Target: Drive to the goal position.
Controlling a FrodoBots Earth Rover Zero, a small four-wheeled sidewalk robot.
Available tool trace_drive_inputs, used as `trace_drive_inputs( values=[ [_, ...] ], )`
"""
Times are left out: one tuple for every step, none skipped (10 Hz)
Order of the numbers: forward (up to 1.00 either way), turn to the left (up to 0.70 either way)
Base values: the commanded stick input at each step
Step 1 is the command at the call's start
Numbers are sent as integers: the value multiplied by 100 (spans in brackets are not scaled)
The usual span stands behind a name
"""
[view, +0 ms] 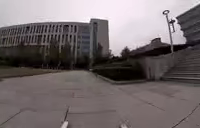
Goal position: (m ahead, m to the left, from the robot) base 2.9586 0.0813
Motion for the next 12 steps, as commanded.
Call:
trace_drive_inputs(
  values=[
    [70,0],
    [70,0],
    [70,0],
    [70,0],
    [70,0],
    [70,0],
    [70,0],
    [70,0],
    [70,0],
    [70,0],
    [70,0],
    [70,0]
  ],
)
